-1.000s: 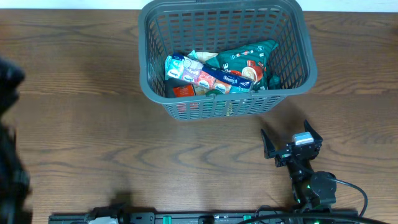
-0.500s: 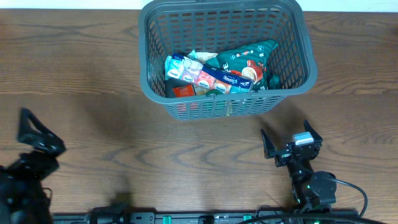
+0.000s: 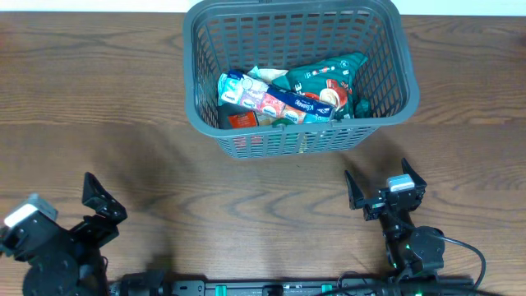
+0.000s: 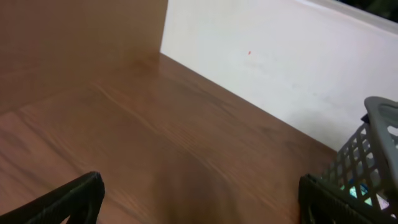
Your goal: Pack container
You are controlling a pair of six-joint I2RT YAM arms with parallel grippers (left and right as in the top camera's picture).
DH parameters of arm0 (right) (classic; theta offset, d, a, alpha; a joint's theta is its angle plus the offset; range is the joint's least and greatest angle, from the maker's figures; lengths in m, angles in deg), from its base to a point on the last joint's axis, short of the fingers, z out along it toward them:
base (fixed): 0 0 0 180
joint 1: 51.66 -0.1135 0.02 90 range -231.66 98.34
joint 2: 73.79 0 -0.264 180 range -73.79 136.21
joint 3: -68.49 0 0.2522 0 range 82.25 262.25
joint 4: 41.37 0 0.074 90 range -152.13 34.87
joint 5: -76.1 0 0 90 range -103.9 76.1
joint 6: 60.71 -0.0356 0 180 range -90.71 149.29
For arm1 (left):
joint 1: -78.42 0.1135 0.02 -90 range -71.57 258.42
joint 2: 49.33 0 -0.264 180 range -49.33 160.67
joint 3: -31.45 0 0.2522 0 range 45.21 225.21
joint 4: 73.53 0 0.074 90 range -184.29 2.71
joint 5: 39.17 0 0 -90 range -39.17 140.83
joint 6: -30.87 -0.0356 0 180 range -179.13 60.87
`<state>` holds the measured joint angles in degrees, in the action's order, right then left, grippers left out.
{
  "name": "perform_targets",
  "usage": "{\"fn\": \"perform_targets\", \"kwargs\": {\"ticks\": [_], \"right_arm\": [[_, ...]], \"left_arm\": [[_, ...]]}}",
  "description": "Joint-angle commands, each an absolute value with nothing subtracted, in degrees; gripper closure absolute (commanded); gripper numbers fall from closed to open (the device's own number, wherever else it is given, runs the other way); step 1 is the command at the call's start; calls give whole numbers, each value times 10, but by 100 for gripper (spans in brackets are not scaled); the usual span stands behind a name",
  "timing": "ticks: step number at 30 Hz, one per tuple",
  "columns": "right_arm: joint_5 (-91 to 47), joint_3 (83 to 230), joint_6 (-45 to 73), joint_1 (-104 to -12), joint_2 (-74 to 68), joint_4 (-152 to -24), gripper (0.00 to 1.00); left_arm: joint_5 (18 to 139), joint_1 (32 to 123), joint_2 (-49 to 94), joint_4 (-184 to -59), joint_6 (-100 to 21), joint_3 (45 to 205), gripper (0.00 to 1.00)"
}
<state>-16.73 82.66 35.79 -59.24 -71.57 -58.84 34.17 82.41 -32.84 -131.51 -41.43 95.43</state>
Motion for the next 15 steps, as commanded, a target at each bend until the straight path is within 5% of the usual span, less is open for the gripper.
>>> {"fn": "perform_targets", "kwargs": {"ticks": [1, 8, 15], "right_arm": [[-169, 826, 362, -588, -718, -591, 1], [-169, 826, 362, -588, -718, -591, 1], [-169, 826, 362, -588, -718, -591, 1]], "left_arm": [[369, 826, -359, -1293, -456, 915, 1], [518, 826, -393, -1253, -670, 850, 1], [530, 826, -406, -1244, -686, 794, 1]]}}
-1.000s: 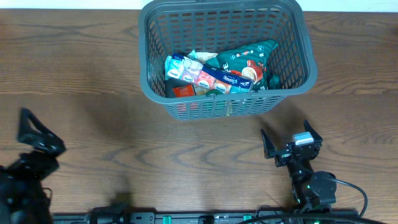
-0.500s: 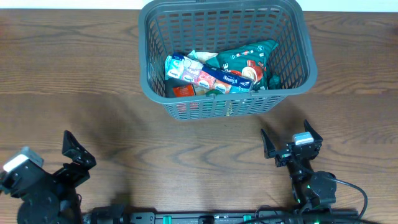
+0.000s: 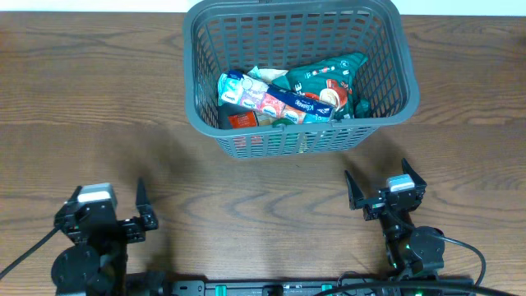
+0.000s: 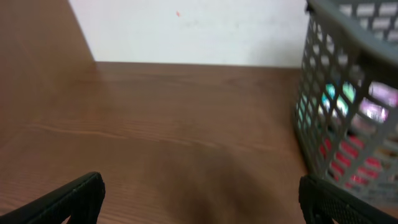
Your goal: Pack container
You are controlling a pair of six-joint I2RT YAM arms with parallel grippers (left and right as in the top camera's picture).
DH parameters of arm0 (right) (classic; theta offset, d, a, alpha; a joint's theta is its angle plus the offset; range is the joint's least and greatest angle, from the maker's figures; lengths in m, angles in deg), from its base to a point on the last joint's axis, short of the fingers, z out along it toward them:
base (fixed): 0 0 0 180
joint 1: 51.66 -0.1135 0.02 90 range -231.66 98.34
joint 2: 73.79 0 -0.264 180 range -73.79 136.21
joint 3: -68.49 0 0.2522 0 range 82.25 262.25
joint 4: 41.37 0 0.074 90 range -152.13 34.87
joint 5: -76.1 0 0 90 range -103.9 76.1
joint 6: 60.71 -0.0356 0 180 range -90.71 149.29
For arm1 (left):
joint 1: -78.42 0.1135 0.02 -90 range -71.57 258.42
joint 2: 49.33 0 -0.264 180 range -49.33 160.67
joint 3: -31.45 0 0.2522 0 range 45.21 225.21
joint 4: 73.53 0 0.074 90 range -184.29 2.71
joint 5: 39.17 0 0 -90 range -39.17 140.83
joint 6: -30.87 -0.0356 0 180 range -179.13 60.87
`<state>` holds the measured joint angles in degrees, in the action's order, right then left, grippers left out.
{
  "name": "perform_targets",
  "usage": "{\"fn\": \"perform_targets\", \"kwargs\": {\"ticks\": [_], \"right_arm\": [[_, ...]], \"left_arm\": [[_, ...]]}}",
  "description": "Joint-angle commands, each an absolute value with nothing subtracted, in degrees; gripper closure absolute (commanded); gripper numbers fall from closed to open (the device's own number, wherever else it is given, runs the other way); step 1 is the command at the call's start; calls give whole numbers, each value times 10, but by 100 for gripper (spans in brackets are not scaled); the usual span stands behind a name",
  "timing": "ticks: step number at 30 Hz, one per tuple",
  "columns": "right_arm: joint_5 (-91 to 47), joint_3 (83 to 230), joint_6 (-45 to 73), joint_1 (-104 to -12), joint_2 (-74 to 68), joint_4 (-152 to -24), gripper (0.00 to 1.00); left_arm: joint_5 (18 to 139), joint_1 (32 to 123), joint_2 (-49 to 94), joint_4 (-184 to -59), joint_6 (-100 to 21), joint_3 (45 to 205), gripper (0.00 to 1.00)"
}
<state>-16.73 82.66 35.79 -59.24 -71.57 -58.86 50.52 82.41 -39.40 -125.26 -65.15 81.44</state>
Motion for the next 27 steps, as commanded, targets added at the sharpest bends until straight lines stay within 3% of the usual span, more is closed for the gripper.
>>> {"fn": "perform_targets", "kwargs": {"ticks": [1, 27], "right_arm": [[-169, 826, 362, -588, -718, -591, 1], [-169, 826, 362, -588, -718, -591, 1]], "left_arm": [[530, 826, -408, -1240, -683, 785, 2], [530, 826, -478, -1154, -622, 653, 1]]}}
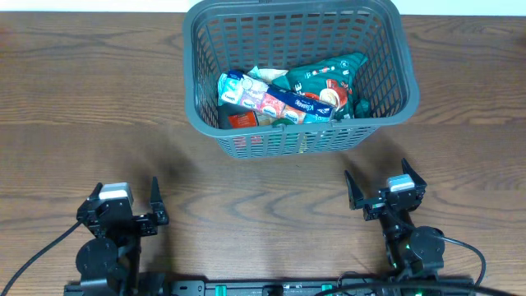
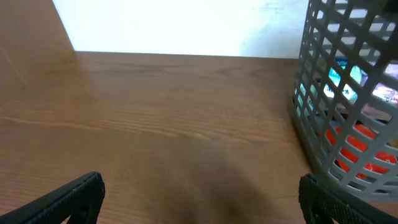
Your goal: Pack container
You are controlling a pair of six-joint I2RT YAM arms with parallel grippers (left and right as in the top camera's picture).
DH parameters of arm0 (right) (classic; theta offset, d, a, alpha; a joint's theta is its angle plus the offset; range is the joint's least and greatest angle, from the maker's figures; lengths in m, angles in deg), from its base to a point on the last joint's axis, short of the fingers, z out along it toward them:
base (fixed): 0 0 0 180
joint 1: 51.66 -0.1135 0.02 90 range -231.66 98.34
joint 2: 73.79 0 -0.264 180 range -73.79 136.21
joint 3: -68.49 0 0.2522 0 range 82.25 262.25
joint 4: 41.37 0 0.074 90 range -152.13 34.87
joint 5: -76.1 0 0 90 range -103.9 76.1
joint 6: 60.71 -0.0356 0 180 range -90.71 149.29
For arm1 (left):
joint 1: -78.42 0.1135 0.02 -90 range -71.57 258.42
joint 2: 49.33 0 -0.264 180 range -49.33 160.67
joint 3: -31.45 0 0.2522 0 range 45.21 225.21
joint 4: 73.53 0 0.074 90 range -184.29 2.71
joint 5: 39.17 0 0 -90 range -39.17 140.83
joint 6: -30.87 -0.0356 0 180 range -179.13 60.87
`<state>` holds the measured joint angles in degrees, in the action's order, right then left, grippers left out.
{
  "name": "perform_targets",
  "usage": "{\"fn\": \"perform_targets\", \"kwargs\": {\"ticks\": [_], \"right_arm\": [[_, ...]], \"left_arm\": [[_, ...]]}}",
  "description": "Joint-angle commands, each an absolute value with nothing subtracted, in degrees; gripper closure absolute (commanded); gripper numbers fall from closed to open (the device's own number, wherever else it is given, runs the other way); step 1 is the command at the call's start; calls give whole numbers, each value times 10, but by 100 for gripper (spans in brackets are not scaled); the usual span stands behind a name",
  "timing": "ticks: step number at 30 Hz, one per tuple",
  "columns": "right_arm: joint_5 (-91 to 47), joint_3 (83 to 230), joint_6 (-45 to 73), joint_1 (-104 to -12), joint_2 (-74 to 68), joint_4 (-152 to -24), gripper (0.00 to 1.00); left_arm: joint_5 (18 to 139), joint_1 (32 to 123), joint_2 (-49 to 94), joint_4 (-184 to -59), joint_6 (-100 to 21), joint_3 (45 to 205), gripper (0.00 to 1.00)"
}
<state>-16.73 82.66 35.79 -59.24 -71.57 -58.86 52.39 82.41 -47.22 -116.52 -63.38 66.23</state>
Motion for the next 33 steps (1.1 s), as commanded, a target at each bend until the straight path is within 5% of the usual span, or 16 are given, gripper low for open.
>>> {"fn": "perform_targets", "kwargs": {"ticks": [1, 33], "right_arm": [[-169, 826, 362, -588, -718, -591, 1], [-169, 826, 362, -588, -718, -591, 1]], "left_arm": [[530, 826, -478, -1150, -622, 651, 1], [530, 826, -492, -1013, -613, 558, 1]]}}
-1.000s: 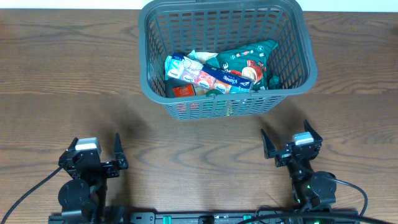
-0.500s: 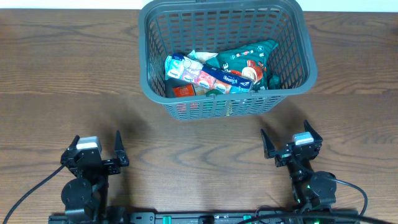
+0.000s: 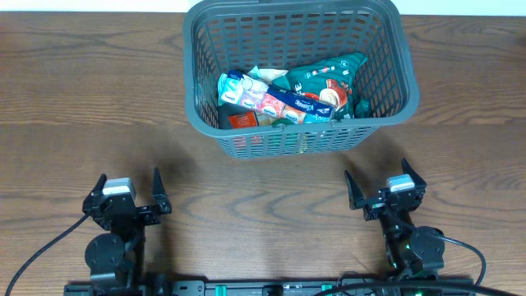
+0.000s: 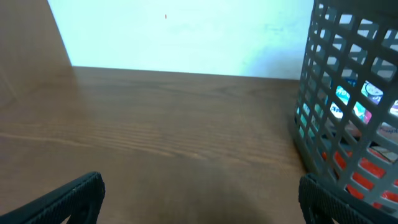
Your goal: Pack container
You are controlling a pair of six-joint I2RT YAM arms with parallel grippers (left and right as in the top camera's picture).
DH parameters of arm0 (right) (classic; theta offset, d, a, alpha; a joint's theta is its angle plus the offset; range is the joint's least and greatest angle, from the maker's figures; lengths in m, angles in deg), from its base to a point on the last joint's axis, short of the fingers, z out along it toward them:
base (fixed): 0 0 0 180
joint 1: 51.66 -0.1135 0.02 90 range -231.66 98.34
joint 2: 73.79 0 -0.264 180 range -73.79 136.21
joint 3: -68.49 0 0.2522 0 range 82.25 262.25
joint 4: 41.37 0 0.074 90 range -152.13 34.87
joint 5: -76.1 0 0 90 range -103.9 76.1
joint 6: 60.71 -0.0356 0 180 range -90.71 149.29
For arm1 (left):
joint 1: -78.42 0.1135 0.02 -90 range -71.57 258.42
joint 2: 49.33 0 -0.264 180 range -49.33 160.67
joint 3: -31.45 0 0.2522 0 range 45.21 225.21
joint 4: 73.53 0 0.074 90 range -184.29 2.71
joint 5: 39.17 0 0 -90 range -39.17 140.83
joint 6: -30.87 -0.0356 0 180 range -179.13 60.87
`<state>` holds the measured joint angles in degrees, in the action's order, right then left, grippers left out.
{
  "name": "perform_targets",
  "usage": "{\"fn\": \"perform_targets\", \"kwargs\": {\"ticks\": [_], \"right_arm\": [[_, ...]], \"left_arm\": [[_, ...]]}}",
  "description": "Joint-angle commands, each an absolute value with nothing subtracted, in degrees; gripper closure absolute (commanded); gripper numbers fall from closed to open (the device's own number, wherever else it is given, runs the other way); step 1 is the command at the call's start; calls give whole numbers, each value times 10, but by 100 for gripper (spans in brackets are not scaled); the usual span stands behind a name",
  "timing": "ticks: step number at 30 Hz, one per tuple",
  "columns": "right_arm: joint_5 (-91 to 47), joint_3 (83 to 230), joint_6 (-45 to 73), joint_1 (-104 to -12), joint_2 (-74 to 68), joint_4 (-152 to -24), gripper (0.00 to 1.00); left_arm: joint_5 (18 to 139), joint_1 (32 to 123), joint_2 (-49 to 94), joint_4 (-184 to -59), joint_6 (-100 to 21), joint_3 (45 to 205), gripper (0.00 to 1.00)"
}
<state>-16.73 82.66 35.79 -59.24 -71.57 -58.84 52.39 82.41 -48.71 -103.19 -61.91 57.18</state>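
A grey plastic basket (image 3: 297, 131) stands at the back middle of the wooden table, and its mesh wall (image 4: 348, 118) fills the right of the left wrist view. Inside lie a green snack bag (image 3: 325, 80), a blue-and-white tissue pack (image 3: 263, 97) and a red packet (image 3: 243, 120). My left gripper (image 3: 129, 187) sits at the front left, open and empty, pointing toward the back. My right gripper (image 3: 383, 182) sits at the front right, open and empty, in front of the basket's right corner.
Bare wood table (image 3: 99, 99) stretches left of the basket and between both arms. A white wall (image 4: 180, 34) runs along the table's far edge. Cables and a black bar (image 3: 271, 288) lie at the front edge.
My left gripper has shifted a little to the right and squared up toward the back. The basket and right arm are unchanged.
My left gripper was at the far front left corner, angled toward the back left. Then it stood further right, turned toward the basket. Then it was nearer its base, and now it rests there, open. The right arm stayed still throughout.
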Motion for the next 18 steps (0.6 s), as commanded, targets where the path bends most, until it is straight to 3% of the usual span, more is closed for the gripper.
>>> {"fn": "perform_targets", "kwargs": {"ticks": [1, 18], "right_arm": [[-169, 826, 362, -588, -718, -591, 1], [-169, 826, 362, -588, -718, -591, 1]], "left_arm": [[530, 826, -492, -1001, -613, 552, 1], [530, 826, -492, -877, -607, 509, 1]]}}
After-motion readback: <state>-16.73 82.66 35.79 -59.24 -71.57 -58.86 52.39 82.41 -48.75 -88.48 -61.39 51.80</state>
